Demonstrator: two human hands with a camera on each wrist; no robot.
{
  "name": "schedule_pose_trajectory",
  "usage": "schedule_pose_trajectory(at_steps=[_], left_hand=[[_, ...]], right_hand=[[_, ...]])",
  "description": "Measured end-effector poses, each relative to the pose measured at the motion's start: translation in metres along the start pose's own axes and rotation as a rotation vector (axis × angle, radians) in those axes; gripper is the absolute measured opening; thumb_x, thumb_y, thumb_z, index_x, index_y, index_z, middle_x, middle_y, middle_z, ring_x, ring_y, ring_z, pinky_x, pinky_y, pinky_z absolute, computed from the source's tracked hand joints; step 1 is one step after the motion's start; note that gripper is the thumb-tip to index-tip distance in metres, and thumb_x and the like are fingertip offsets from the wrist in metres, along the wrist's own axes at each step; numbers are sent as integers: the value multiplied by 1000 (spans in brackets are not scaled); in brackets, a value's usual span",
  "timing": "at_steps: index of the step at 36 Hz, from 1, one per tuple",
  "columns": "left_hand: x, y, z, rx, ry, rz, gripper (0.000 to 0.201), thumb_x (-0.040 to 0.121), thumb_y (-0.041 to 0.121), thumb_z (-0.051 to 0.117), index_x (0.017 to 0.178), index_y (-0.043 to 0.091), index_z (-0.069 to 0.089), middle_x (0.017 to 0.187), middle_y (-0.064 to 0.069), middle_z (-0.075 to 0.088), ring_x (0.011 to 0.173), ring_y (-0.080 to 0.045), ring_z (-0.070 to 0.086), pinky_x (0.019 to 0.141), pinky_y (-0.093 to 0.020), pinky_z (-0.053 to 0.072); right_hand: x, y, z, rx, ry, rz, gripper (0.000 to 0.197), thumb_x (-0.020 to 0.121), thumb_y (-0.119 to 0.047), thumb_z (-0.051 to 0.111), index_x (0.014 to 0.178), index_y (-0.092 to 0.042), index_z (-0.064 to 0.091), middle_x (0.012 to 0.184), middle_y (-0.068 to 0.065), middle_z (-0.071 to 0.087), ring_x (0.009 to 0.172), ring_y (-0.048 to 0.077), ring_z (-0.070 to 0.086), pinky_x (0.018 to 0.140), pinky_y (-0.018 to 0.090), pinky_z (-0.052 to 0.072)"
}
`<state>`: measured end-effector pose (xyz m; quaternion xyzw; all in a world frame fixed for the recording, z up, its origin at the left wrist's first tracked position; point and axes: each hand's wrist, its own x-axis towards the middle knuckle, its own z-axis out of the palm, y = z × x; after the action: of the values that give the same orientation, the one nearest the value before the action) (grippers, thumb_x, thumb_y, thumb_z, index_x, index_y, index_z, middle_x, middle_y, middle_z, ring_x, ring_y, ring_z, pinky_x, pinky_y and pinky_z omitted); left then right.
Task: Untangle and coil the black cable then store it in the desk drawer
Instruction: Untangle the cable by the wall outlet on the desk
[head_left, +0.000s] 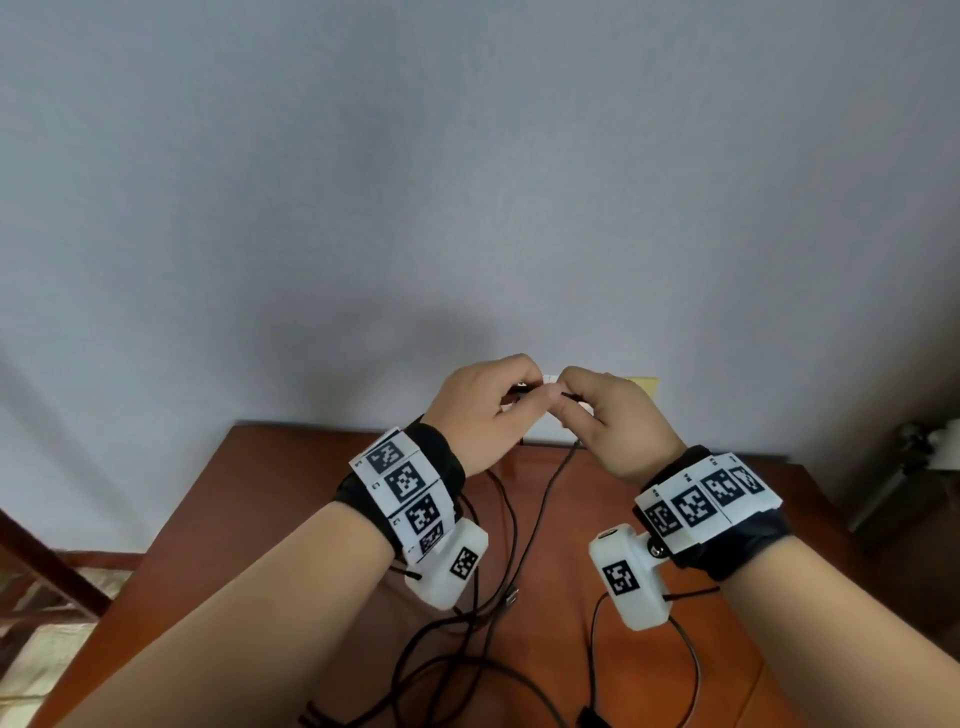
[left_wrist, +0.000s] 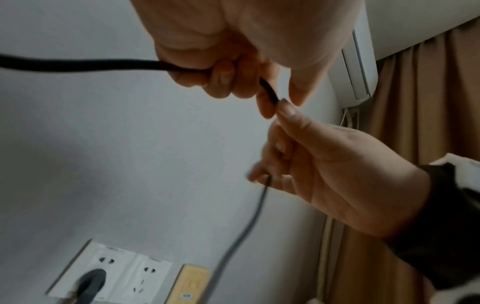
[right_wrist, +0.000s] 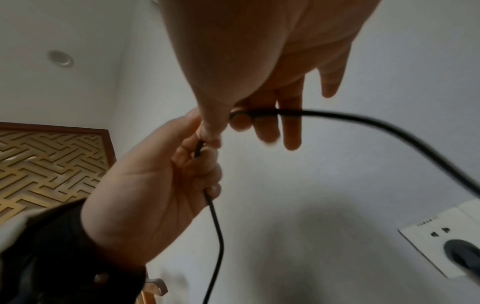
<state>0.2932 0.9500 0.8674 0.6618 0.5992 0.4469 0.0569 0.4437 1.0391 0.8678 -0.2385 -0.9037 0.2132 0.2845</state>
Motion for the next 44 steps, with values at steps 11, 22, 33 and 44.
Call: schedule_pose_trajectory(at_steps=[11, 22, 33, 44], left_hand=[[-7, -33, -29, 152, -32, -49, 30, 91, 35, 61, 65, 20, 57, 55, 9, 49, 55, -8, 46, 56, -25, 36], [-13, -8, 1, 160, -176, -104, 20, 102, 22, 35, 95, 11, 50, 66, 4, 48, 63, -19, 47, 58, -33, 31], [-17, -10, -11, 140, -105, -111, 35, 87, 36, 37, 61, 16, 49, 52, 0, 46, 53, -16, 46, 52, -35, 36], [-19, -24, -30, 228, -78, -154, 57, 93, 52, 47, 51, 16, 32, 46, 3, 28, 45, -16, 34, 48, -35, 31]], right_hand=[[-13, 42, -19, -44, 80, 177, 33, 92, -32, 57, 62, -21, 50, 51, -5, 42, 53, 10, 42, 50, 20, 30], [-2, -1, 13, -54, 88, 18, 24, 95, -33, 50, 80, -17, 60, 52, -12, 43, 50, 3, 42, 53, 28, 34], [-9, -8, 17, 23, 24, -3, 32, 92, -35, 57, 65, -18, 51, 51, -5, 46, 49, 9, 41, 49, 22, 31], [-21, 19, 3, 47, 95, 140, 19, 88, -39, 61, 73, -29, 58, 49, -6, 45, 47, 10, 41, 51, 31, 36]])
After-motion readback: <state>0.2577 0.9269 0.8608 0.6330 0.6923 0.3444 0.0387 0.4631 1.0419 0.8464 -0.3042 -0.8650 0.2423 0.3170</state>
